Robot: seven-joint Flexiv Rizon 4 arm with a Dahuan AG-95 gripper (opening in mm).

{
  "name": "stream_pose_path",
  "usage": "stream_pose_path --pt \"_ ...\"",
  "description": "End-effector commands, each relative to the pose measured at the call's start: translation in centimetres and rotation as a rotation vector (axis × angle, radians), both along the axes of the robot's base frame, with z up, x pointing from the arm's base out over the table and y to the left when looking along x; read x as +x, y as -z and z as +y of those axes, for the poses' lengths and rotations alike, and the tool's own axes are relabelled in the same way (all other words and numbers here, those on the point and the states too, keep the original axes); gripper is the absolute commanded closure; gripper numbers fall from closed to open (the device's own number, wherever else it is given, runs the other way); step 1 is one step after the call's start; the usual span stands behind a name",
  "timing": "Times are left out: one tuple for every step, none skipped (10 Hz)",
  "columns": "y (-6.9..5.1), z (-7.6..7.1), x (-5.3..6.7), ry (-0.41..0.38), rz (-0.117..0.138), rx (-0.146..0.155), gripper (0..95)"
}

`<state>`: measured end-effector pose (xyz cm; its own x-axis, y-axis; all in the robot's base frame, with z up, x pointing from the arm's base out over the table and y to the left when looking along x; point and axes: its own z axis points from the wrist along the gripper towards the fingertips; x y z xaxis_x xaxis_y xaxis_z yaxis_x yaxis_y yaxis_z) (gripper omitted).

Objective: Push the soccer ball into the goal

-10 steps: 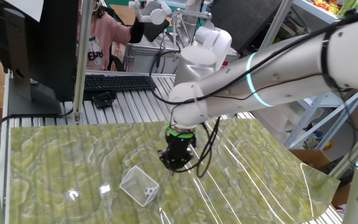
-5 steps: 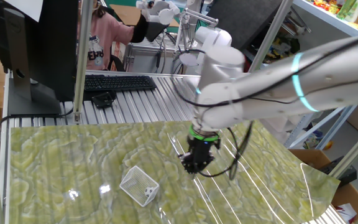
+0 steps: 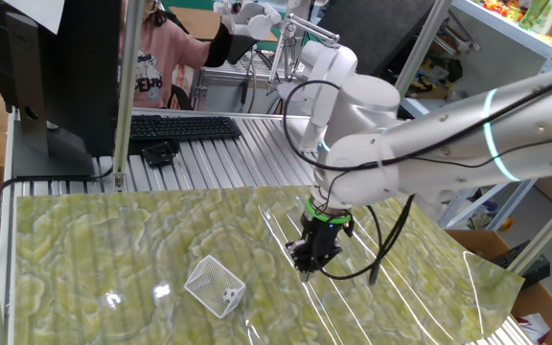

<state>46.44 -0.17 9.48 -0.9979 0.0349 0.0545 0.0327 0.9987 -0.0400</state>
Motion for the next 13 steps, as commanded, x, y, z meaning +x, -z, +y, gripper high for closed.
stream_pose_path --pt "0.02 0.21 -0.03 0.018 0.002 0.032 95.0" --pt "-0.14 0.46 -0.29 -0.001 0.003 0.027 95.0" --pt "-0.33 0.76 -0.63 -0.001 0.007 0.041 95.0" --pt "-0.47 1.0 -0.9 -0.005 0.009 0.05 95.0" --pt "-0.49 1.03 -0.93 -0.028 0.008 0.052 95.0" --pt "-0.5 1.0 -0.89 -0.028 0.006 0.047 95.0" --pt "-0.49 1.02 -0.87 -0.033 0.006 0.04 95.0" --pt "-0.49 1.04 -0.84 -0.025 0.007 0.03 95.0" --pt "-0.48 1.03 -0.81 0.002 0.011 0.038 95.0" --pt "-0.41 0.98 -0.66 -0.005 0.011 0.031 95.0" --pt "-0.41 0.98 -0.66 0.009 0.012 0.033 95.0" --pt "-0.41 0.98 -0.66 0.058 0.012 0.036 95.0" --pt "-0.41 0.98 -0.66 0.053 0.01 0.053 95.0"
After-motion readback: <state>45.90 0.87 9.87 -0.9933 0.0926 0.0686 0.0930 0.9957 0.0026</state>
